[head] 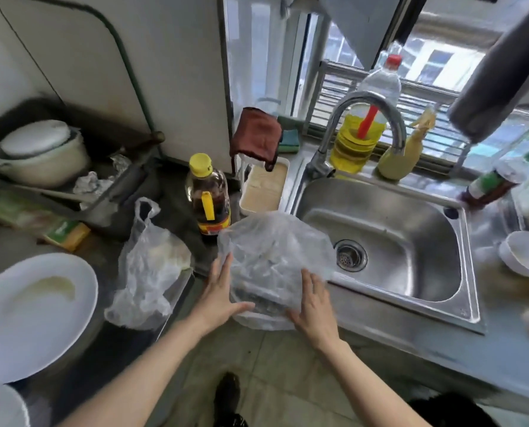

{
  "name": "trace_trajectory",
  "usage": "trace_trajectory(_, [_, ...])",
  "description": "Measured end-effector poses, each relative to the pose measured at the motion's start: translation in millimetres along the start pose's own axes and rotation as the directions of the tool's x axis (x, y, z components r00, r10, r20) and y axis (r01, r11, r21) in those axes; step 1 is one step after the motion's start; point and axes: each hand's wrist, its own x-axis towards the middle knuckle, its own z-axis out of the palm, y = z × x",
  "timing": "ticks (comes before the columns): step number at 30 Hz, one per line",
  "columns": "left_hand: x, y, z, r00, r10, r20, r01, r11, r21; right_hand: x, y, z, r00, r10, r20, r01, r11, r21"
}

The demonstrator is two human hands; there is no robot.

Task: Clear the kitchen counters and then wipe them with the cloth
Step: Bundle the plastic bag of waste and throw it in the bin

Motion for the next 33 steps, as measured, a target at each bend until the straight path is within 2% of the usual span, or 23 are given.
trace_trajectory(2, [9,-4,-3,0.997,0.015,0.076,-0.013,1.0,-0.027,3,-8,6,1.0,0.021,-0.002,-0.021,0.996,0.09])
trace_trajectory(4, [14,-8,-3,0.991,0.048,0.128,-0.045,0.999,-0.022,7,-20,9,0.997,0.079,-0.007,-0.074,0.957,0.28])
trace_trajectory(7, [18,-8,-8,0.973,0.12,0.198,-0.118,0.993,-0.019,12,-43,2,0.984,0.17,0.047,-0.167,0.817,0.552])
trace_trajectory(9, [23,-7,-11,0.962,0.163,0.219,-0.149,0.986,-0.078,12,-57,-7,0.985,0.144,0.092,-0.169,0.746,0.644])
trace_trajectory(11, [29,-4,-15,0.943,0.259,0.21,-0.262,0.965,-0.012,10,-72,-22,0.986,0.072,0.149,-0.156,0.696,0.701])
trace_trajectory(13, [32,2,-18,0.928,0.333,0.166,-0.347,0.936,0.062,6,-84,-42,0.963,0.002,0.268,-0.21,0.629,0.748])
trace_trajectory(15, [30,9,-28,0.952,0.297,0.074,-0.296,0.955,-0.021,3,-90,-61,0.924,-0.076,0.374,-0.264,0.58,0.77])
trace_trajectory(17, [27,14,-37,0.983,0.179,0.031,-0.167,0.958,-0.234,-3,-87,-77,0.897,-0.161,0.413,-0.222,0.643,0.733])
trace_trajectory(19, [23,17,-46,0.99,0.135,-0.031,-0.135,0.891,-0.434,-13,-80,-94,0.914,-0.194,0.355,-0.111,0.724,0.681])
trace_trajectory(21, [18,21,-56,0.996,0.082,-0.025,-0.085,0.906,-0.414,-22,-72,-115,0.985,-0.158,0.069,0.079,0.771,0.632])
trace_trajectory(22, [17,18,-60,0.995,0.101,-0.017,-0.1,0.926,-0.365,-23,-68,-125,0.982,-0.155,-0.108,0.189,0.815,0.548])
trace_trajectory(23, [14,20,-66,0.988,0.157,0.003,-0.149,0.942,-0.301,-21,-64,-133,0.961,-0.178,-0.211,0.252,0.876,0.41])
trace_trajectory(24, [7,24,-71,0.972,0.236,0.01,-0.229,0.952,-0.201,-16,-63,-138,0.956,-0.207,-0.209,0.26,0.926,0.275])
trace_trajectory(25, [4,30,-74,0.936,0.353,-0.016,-0.353,0.934,-0.048,-10,-64,-138,0.967,-0.22,-0.129,0.237,0.962,0.134])
trace_trajectory(26, [1,33,-74,0.852,0.52,-0.06,-0.508,0.849,0.144,-5,-69,-135,0.975,-0.224,-0.015,0.224,0.975,-0.009])
trace_trajectory(28, [-6,44,-69,0.708,0.704,-0.056,-0.633,0.668,0.39,2,-85,-117,0.955,-0.249,0.159,0.275,0.945,-0.174])
trace_trajectory(30, [-15,50,-59,0.7,0.712,-0.065,-0.624,0.653,0.43,0,-102,-101,0.926,-0.307,0.219,0.347,0.921,-0.177])
trace_trajectory(33, [-31,44,-48,0.785,0.572,-0.238,-0.527,0.818,0.231,-10,-120,-87,0.927,-0.334,0.17,0.359,0.923,-0.141])
